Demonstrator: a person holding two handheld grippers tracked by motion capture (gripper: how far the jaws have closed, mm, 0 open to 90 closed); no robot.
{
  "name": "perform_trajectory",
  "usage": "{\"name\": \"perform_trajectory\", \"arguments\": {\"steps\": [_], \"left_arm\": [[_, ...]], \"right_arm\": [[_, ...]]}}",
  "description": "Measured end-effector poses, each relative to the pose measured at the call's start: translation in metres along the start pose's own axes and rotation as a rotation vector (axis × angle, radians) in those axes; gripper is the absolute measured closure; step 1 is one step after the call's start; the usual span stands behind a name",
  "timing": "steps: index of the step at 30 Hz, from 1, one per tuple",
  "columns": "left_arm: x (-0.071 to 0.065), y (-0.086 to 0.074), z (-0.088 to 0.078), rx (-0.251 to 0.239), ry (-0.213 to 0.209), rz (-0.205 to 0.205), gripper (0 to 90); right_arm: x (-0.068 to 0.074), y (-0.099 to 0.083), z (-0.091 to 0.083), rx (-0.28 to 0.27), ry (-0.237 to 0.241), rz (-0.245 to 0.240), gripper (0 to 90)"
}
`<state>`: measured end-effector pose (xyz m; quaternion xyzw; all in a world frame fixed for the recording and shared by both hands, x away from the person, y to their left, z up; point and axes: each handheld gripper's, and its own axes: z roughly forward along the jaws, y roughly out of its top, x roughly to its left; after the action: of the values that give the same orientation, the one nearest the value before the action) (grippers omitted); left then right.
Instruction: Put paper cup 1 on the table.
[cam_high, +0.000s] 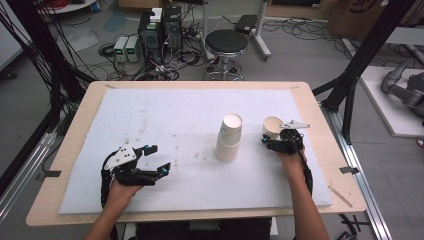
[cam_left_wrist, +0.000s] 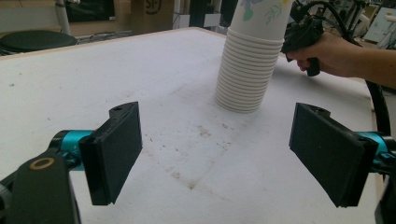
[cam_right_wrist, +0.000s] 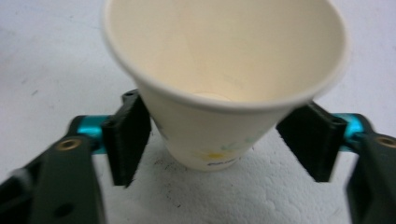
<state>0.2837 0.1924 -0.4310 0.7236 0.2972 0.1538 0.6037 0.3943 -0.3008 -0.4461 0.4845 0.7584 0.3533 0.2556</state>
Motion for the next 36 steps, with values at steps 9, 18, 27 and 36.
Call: {"name": "perform_trajectory", "arguments": {"steps": [9, 18, 27, 36], "left_arm": [[0.002, 0.000, -0.002, -0.005, 0.012, -0.003, 17.1], [0.006, 0.002, -0.010, -0.061, 0.041, -0.038, 16.6], [0.002, 0.006, -0.015, -0.083, 0.068, -0.009, 16.4], [0.007, 0.007, -0.024, -0.101, 0.103, -0.009, 16.4]], "right_arm": [[0.003, -0.002, -0.021, -0.048, 0.039, 0.018, 20.8], [0.014, -0.017, -0.064, -0.111, 0.109, -0.011, 20.7], [0.017, -0.028, -0.085, -0.128, 0.137, -0.043, 20.5], [0.025, -0.033, -0.104, -0.191, 0.171, -0.047, 20.5]]}}
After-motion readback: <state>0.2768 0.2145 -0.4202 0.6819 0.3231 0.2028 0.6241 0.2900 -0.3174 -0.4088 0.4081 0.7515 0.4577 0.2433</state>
